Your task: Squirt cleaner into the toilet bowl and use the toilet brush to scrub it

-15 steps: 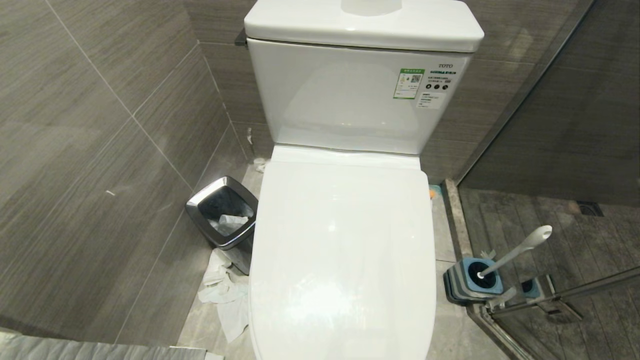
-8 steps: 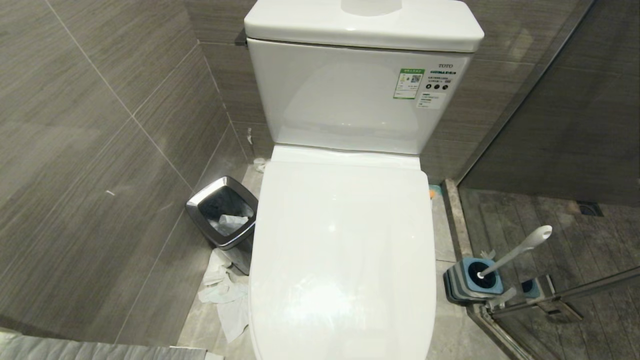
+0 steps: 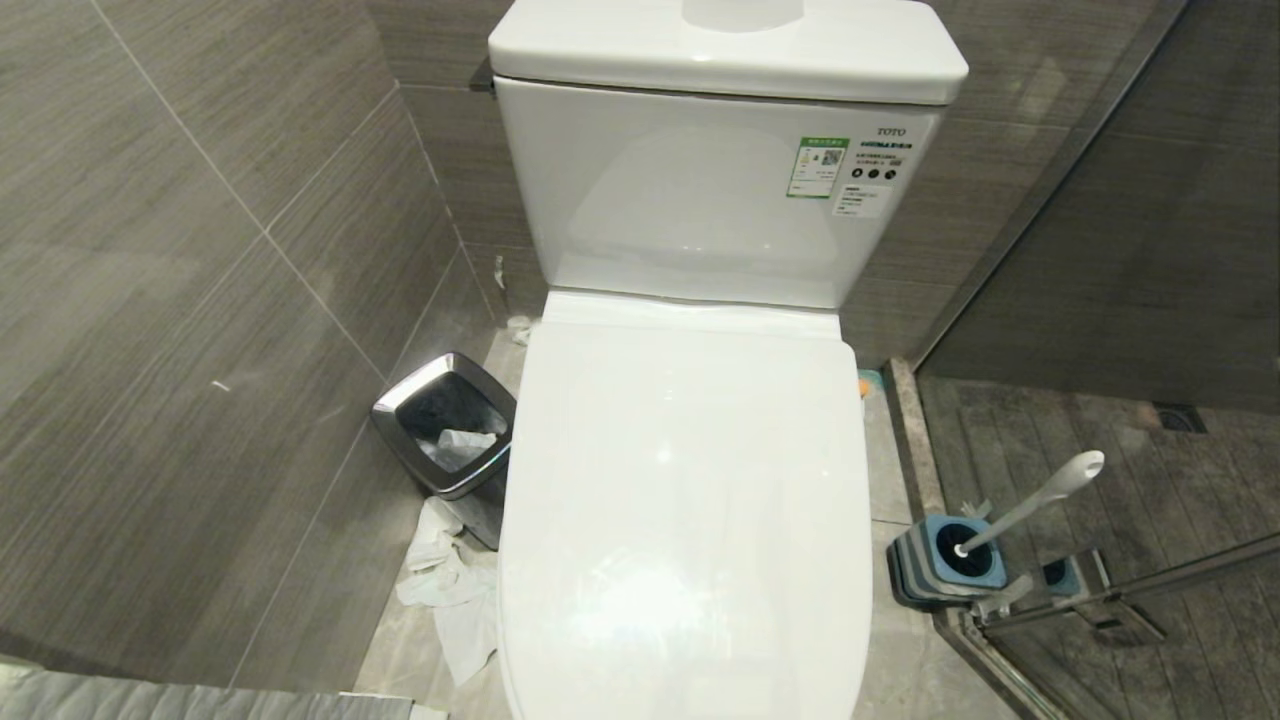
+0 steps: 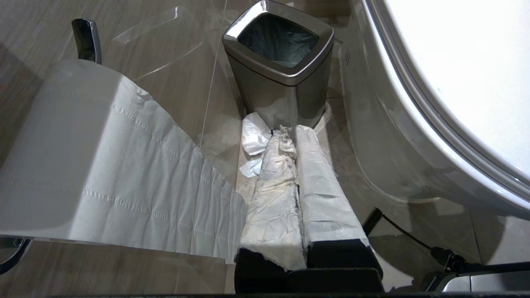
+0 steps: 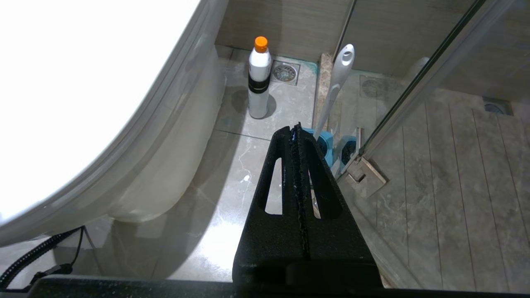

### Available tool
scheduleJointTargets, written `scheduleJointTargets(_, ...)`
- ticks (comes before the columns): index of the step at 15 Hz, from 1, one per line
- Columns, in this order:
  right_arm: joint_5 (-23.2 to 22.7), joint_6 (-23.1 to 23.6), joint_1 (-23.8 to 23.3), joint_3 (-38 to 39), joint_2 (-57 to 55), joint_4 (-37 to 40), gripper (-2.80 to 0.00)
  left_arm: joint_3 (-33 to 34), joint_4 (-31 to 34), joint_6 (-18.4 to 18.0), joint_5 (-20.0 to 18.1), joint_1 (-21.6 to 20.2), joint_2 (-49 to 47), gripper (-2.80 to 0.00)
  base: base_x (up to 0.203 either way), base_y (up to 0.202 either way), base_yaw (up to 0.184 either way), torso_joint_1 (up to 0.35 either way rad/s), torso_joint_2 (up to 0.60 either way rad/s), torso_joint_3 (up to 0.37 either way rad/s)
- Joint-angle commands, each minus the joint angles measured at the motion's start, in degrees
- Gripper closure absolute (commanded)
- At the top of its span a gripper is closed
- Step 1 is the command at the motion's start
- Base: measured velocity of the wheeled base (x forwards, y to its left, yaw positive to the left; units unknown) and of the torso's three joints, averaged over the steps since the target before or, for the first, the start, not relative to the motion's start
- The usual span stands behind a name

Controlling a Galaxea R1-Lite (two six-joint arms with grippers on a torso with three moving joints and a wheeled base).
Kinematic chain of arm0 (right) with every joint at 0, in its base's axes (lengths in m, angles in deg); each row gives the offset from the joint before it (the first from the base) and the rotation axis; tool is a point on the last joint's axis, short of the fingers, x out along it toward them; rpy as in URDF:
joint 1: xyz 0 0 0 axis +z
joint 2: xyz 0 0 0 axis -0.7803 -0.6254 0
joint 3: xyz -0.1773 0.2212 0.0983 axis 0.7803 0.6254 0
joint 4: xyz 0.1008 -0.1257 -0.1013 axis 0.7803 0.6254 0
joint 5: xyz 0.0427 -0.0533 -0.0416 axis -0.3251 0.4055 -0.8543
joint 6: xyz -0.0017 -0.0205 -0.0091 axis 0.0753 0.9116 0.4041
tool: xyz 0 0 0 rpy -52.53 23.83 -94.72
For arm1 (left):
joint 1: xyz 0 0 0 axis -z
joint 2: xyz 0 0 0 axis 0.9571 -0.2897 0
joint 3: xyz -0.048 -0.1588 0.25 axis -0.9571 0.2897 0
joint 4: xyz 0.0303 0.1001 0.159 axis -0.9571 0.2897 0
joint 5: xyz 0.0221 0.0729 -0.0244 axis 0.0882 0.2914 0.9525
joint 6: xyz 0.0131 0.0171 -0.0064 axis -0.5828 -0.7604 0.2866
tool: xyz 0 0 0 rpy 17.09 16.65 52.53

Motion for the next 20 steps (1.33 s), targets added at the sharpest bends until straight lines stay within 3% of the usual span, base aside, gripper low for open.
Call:
scheduleJointTargets(1, 0.0, 0.0, 0.0, 1.5, 0.0, -0.1, 0.00, 0.0, 0.0, -0.1, 0.0, 0.0, 0.0, 0.00, 0.000, 0.000, 0.000, 0.000, 0.00, 0.000)
scheduleJointTargets(20, 0.0, 0.0, 0.0, 1.5, 0.0, -0.1, 0.00, 0.0, 0.0, 0.0, 0.0, 0.0, 0.0, 0.00, 0.000, 0.000, 0.000, 0.000, 0.00, 0.000)
